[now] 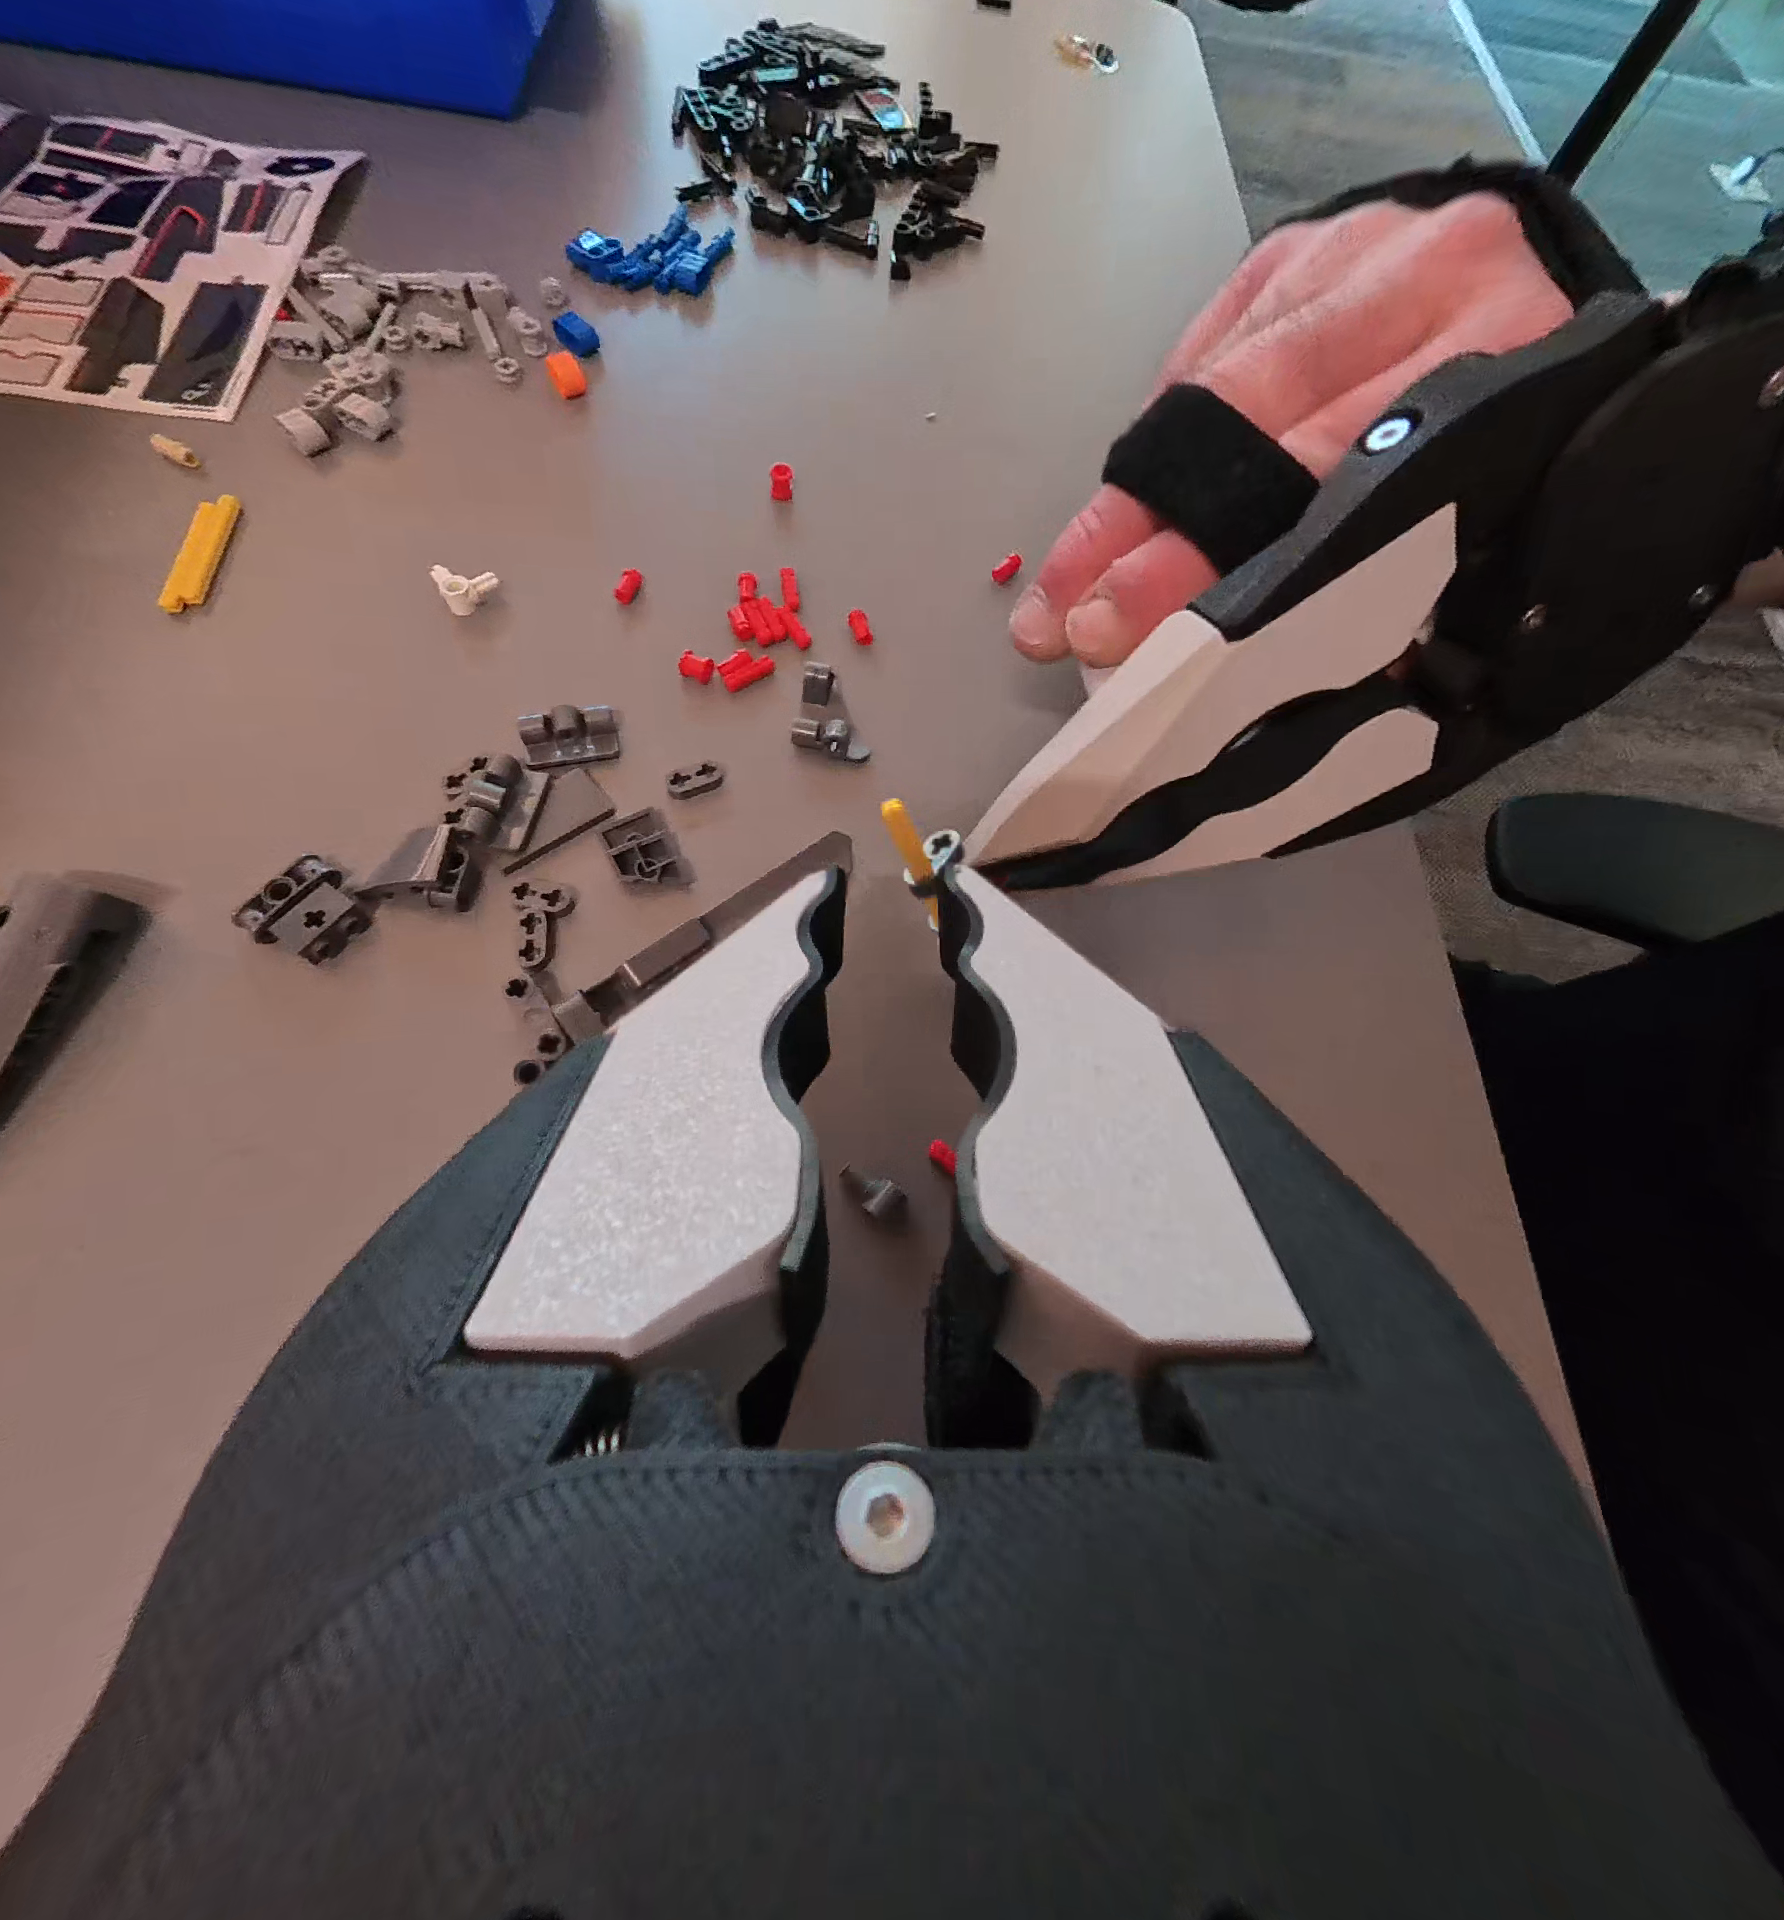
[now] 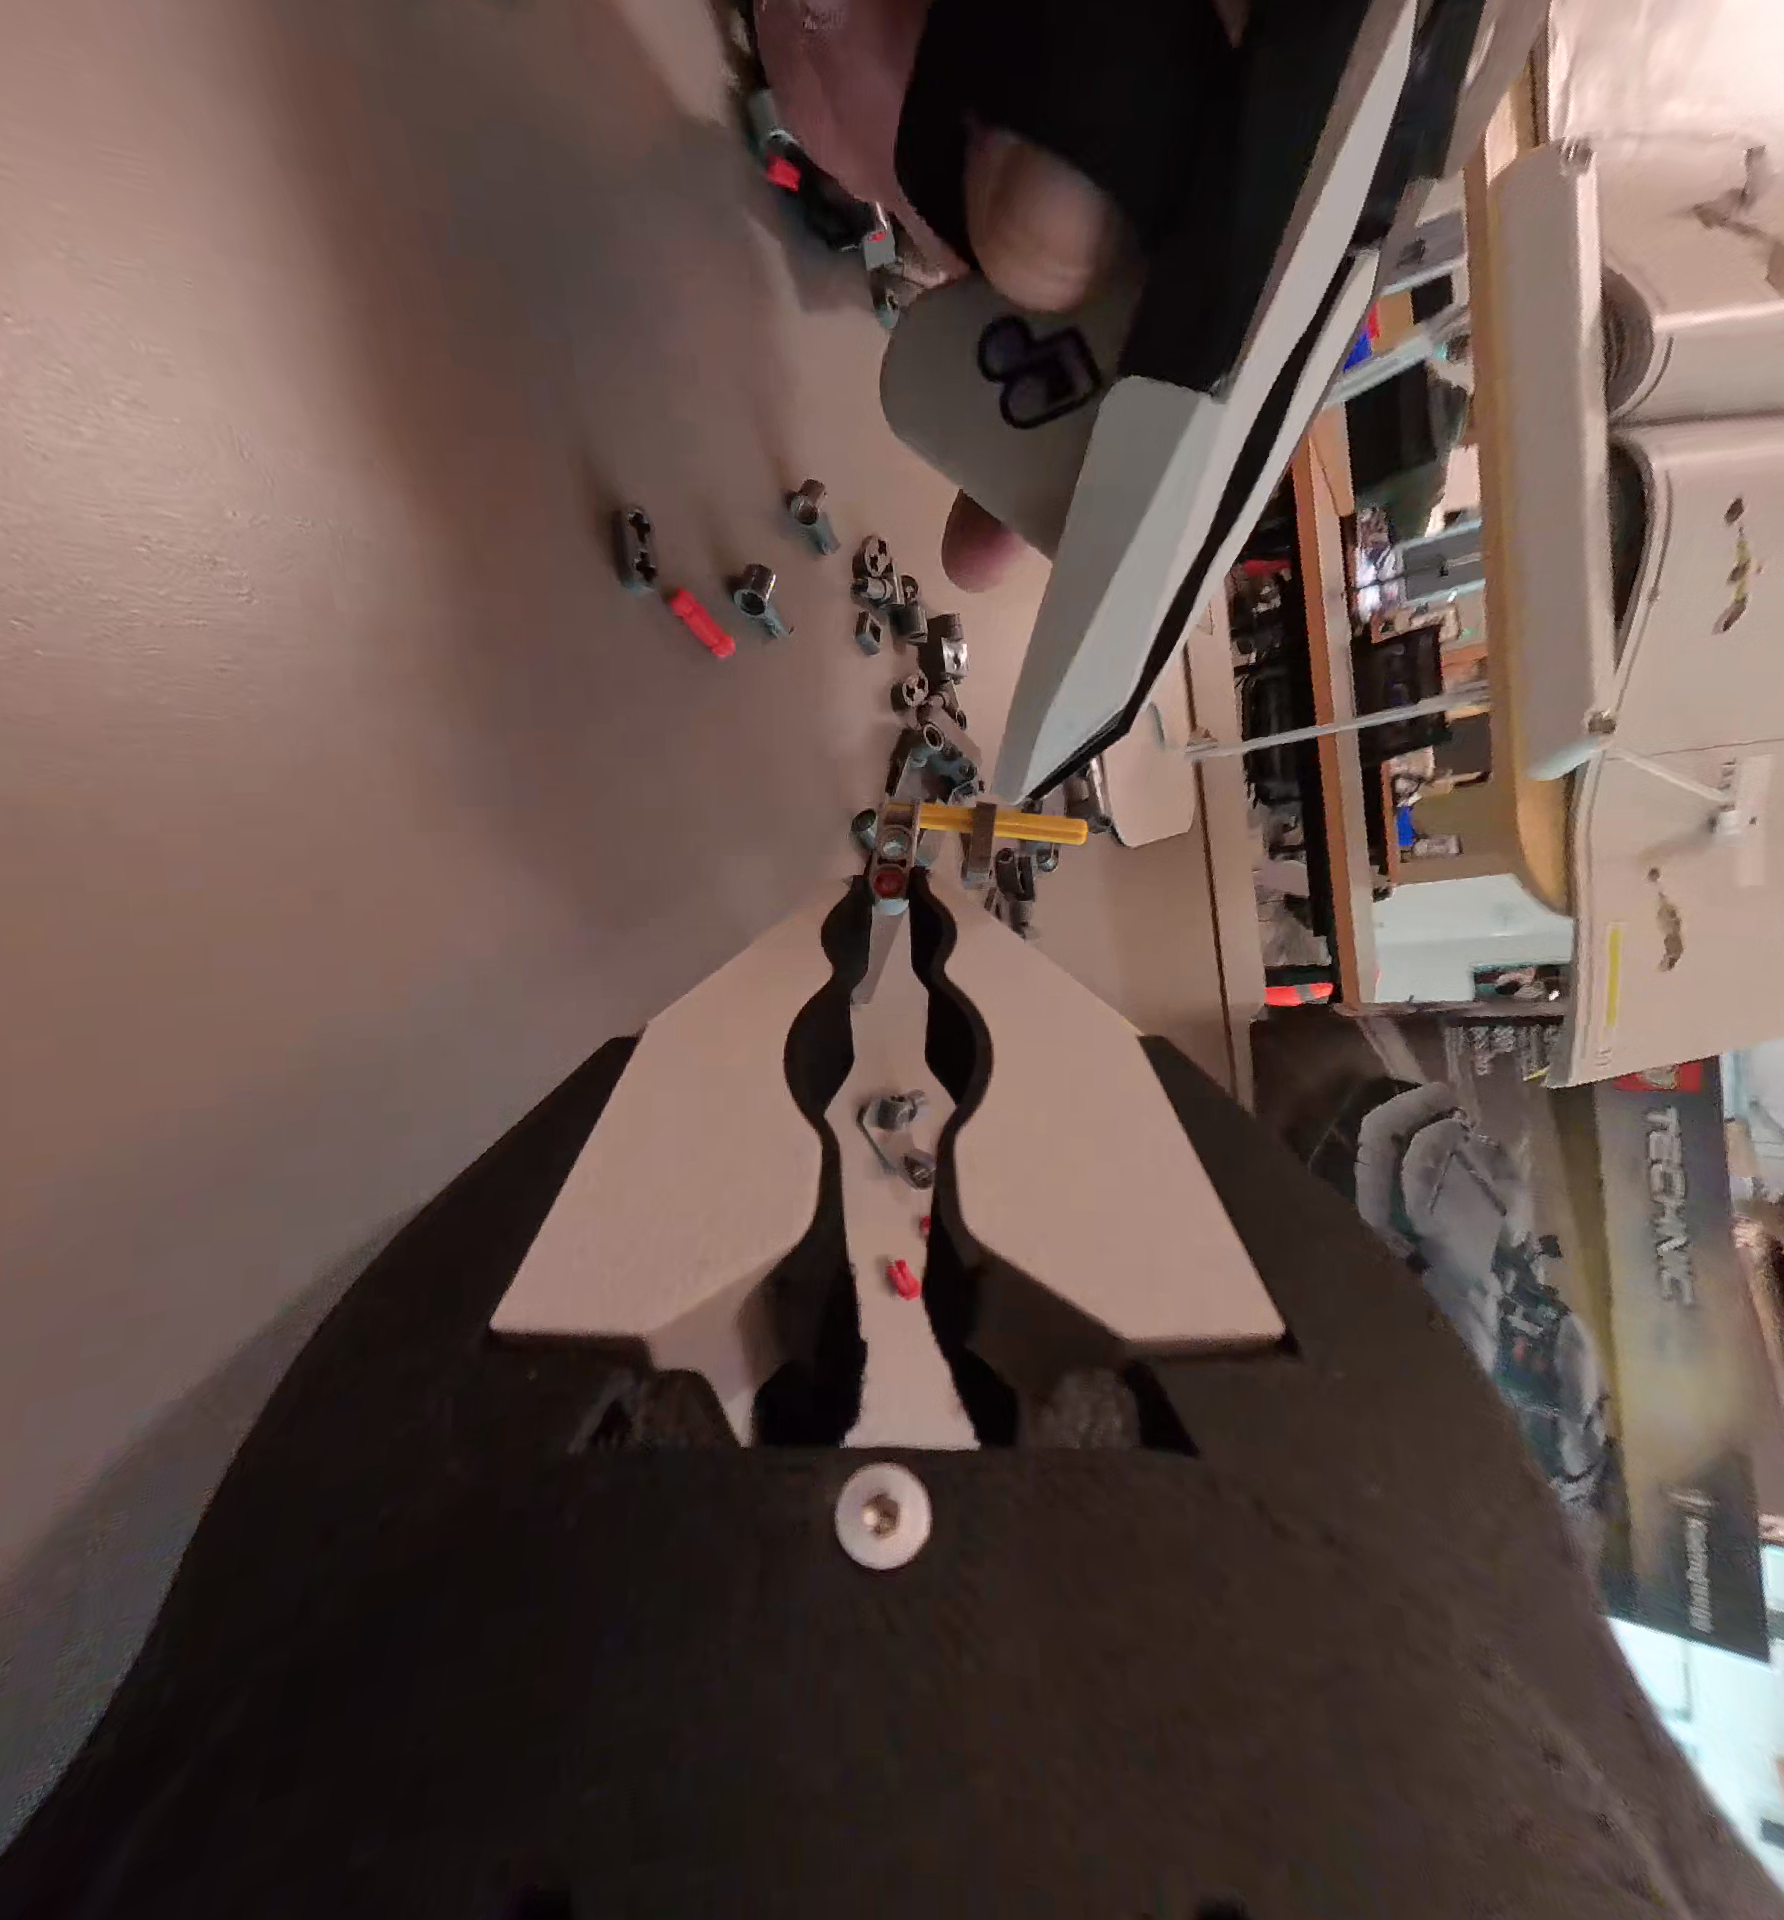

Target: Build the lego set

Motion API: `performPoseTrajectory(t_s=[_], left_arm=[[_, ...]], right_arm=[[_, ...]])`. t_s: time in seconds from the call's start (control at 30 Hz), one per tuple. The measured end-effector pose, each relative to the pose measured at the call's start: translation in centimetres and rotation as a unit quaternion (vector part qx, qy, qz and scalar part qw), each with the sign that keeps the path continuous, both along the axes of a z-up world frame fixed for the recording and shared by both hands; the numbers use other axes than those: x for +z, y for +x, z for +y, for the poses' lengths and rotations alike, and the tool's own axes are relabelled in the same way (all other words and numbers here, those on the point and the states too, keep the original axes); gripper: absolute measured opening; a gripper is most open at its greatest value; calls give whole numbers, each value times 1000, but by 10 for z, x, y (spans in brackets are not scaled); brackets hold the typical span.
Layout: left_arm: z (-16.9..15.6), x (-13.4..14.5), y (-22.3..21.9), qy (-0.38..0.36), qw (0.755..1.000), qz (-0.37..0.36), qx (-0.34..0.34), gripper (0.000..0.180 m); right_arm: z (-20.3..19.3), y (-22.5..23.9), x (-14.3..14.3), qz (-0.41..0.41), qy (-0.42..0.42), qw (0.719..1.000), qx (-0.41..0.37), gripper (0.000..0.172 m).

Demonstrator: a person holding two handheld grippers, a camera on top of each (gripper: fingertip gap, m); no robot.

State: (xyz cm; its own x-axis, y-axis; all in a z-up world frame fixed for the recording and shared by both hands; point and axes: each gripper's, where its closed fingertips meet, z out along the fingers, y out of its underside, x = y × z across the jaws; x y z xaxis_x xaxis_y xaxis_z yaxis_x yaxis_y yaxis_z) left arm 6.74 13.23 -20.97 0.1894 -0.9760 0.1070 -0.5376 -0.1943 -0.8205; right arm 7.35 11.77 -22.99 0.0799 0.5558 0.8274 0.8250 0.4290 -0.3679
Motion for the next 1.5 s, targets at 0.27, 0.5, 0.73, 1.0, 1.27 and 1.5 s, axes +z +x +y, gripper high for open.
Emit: performPoseTrajectory(t_s=[0.27,0.5,0.73,1.0,1.27,1.5], left_arm=[[-8,-1,2,10,1000,8,-16,10],[-10,-5,3,18,999,12,-25,4],[-13,-12,4,86,995,45,-23,2],[-15,-16,7,88,994,58,-3,2],[-13,-28,3,85,994,70,14,2],[-13,-29,1,87,993,73,13,2]], right_arm=[[-5,-3,-4,-45,41,998,30,5],[-5,-4,-7,-49,43,997,35,5],[-11,8,-3,1,-19,999,31,13],[-2,-4,2,155,-253,954,-29,10],[-1,-12,-15,157,-345,924,-46,6],[2,-11,-22,142,-380,910,-80,12]])
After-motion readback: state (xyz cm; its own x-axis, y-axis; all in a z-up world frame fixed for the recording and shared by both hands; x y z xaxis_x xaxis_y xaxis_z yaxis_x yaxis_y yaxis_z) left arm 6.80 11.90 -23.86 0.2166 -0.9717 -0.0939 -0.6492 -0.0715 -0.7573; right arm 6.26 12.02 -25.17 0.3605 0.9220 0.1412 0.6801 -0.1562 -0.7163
